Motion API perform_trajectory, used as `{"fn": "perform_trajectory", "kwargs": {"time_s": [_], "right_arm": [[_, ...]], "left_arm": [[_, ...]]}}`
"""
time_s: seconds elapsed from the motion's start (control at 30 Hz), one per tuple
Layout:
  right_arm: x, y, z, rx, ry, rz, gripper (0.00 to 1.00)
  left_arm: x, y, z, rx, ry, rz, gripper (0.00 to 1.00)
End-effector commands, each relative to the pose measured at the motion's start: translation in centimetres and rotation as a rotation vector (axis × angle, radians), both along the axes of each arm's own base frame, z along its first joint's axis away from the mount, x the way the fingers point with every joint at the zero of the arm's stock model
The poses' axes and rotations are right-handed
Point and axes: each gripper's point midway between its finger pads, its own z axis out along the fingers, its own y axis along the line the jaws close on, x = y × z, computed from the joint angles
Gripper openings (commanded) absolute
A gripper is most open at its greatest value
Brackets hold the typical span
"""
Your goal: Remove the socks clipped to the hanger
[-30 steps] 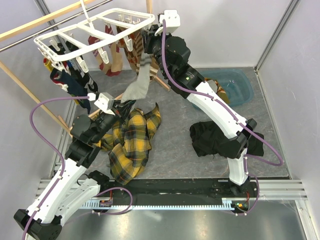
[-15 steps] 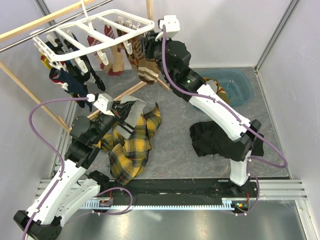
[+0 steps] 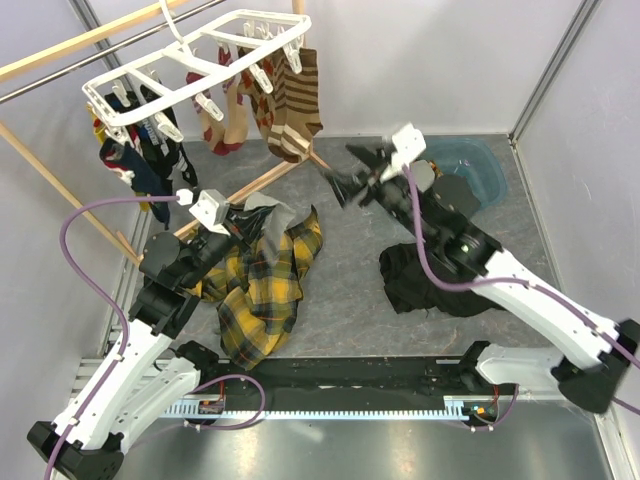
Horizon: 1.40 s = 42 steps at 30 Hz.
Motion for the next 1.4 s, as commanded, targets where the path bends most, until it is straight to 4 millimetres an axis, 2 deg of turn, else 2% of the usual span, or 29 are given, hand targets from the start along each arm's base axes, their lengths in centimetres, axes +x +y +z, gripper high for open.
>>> {"fn": "perform_trajectory", "kwargs": {"time_s": [0.0,0.07,0.17,0.4,0.6,0.63,0.67,0.73,0.77,0.8,0.83,0.87,0.9,0.93,0.97,1.03,1.07,1.1,1.13,1.17,1.2,1.23,1.33,1.37], "right_arm": [[-6.2,1.9,-4.1,-0.163,-0.137,0.319,0.74],[-7.4,2.3,-5.9,-0.170,-0.128,0.391,0.74],[-8.2,2.8,-6.9,-0.160,-0.138,0.441,0.74],[-7.4,5.7,-8.1,-0.136,-0.112,0.494,0.74],[-6.0,8.1,-9.1,-0.144,-0.040,0.487,0.68],[-5.8,8.4,-9.5,-0.146,-0.037,0.486,0.65],[-5.3,8.3,-9.5,-0.139,-0.031,0.457,0.49],[-4.3,7.9,-9.2,-0.102,-0.017,0.396,0.27],[-3.1,7.2,-8.8,-0.074,-0.006,0.314,0.06],[-2.2,6.6,-8.5,-0.054,0.000,0.257,0.00],[-1.5,6.1,-8.2,-0.025,0.031,0.209,0.00],[-0.7,5.5,-8.1,-0.010,0.055,0.156,0.00],[0.8,4.2,-8.9,-0.013,0.110,0.042,0.00],[1.5,3.6,-8.1,0.000,0.124,-0.007,0.00],[2.3,2.7,-8.2,0.000,0.146,-0.067,0.00],[4.1,-0.3,-8.6,-0.003,0.201,-0.230,0.00],[4.7,-1.5,-9.2,-0.014,0.229,-0.288,0.00],[5.3,-3.4,-8.8,0.008,0.239,-0.362,0.00],[5.7,-4.4,-8.8,0.034,0.264,-0.383,0.00],[6.8,-6.6,-9.1,0.043,0.281,-0.436,0.00],[7.2,-7.8,-9.2,0.058,0.290,-0.454,0.00],[7.3,-9.0,-8.6,0.084,0.284,-0.463,0.00],[9.4,-15.3,-8.7,0.079,0.262,-0.646,0.00],[9.9,-16.4,-8.8,0.068,0.259,-0.683,0.00]], "left_arm": [[-1.8,-1.5,1.0,-0.003,-0.030,-0.121,0.02],[-2.4,-2.0,1.2,-0.002,-0.032,-0.167,0.02],[-2.8,-2.6,1.0,0.003,-0.022,-0.209,0.02],[-2.9,-3.3,0.5,0.009,0.000,-0.252,0.02],[-2.7,-3.0,0.6,0.006,-0.003,-0.224,0.02],[-2.6,-2.9,0.5,0.005,-0.001,-0.222,0.02],[-2.6,-2.9,0.5,0.003,0.002,-0.221,0.04],[-2.4,-2.9,0.4,0.001,0.009,-0.216,0.12],[-2.3,-2.9,0.3,0.001,0.013,-0.213,0.23],[-2.2,-2.9,0.4,-0.001,0.015,-0.204,0.30],[-2.1,-2.8,0.3,0.001,0.019,-0.198,0.37],[-2.0,-2.5,0.5,-0.001,0.014,-0.180,0.49],[-2.0,-2.2,0.8,-0.007,0.006,-0.165,0.54],[-2.0,-2.0,0.9,-0.009,0.000,-0.151,0.58],[-1.5,-1.5,0.7,-0.016,0.000,-0.112,0.66],[-1.4,-0.6,1.1,-0.036,-0.027,-0.064,0.83],[-1.1,-0.2,0.9,-0.042,-0.024,-0.033,0.88],[-1.0,0.0,0.9,-0.045,-0.028,-0.020,0.93],[-1.0,0.1,1.0,-0.044,-0.034,-0.011,0.95],[-0.7,0.3,0.9,-0.044,-0.030,0.002,0.98],[-0.6,0.4,0.7,-0.043,-0.025,0.009,0.99],[-0.4,0.4,0.7,-0.039,-0.023,0.012,0.99],[-0.3,0.5,0.7,-0.036,-0.018,0.025,0.99],[-0.3,0.6,0.8,-0.038,-0.021,0.028,0.99]]}}
